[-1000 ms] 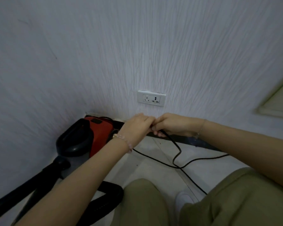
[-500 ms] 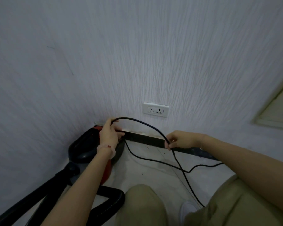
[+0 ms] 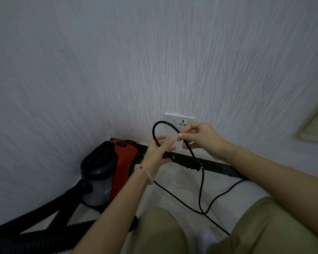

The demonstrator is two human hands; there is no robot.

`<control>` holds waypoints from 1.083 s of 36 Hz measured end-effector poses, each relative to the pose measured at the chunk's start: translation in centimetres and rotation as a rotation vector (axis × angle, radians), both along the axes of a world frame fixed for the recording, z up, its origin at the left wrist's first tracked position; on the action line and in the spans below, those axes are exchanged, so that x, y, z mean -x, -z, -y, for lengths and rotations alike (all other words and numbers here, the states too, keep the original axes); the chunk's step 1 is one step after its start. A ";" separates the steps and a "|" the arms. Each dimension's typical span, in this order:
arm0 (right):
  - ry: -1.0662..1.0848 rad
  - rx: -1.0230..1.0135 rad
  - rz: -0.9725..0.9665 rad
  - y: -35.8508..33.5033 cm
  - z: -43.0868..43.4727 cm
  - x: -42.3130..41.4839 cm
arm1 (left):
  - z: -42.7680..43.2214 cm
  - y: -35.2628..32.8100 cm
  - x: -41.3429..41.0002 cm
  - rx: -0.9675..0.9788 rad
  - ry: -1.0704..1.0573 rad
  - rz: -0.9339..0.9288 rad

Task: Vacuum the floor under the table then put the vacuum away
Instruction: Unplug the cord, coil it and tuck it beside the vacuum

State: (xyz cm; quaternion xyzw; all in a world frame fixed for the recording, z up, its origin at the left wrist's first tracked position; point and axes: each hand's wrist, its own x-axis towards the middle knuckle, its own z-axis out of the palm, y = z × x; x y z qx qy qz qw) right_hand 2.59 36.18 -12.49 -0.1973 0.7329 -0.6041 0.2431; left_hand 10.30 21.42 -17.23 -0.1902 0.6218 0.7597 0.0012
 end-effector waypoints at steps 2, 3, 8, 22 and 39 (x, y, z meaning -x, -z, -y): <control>-0.089 -0.047 0.003 0.5 0.5 -0.4 | -0.6 -0.1 0.4 -0.054 -0.061 -0.014; -0.121 -0.069 0.010 0.9 0.8 -0.6 | -0.7 -0.1 0.6 -0.065 -0.098 -0.016; -0.198 -0.180 0.001 2.2 1.6 -0.9 | -1.2 0.3 1.6 0.164 -0.241 -0.055; -0.568 -0.698 -0.113 5.3 -3.0 2.4 | 9.9 -2.9 2.7 -0.400 -0.781 -0.216; -0.372 -0.811 -1.100 3.9 -1.0 1.5 | 2.9 -0.4 1.8 0.260 0.179 -0.011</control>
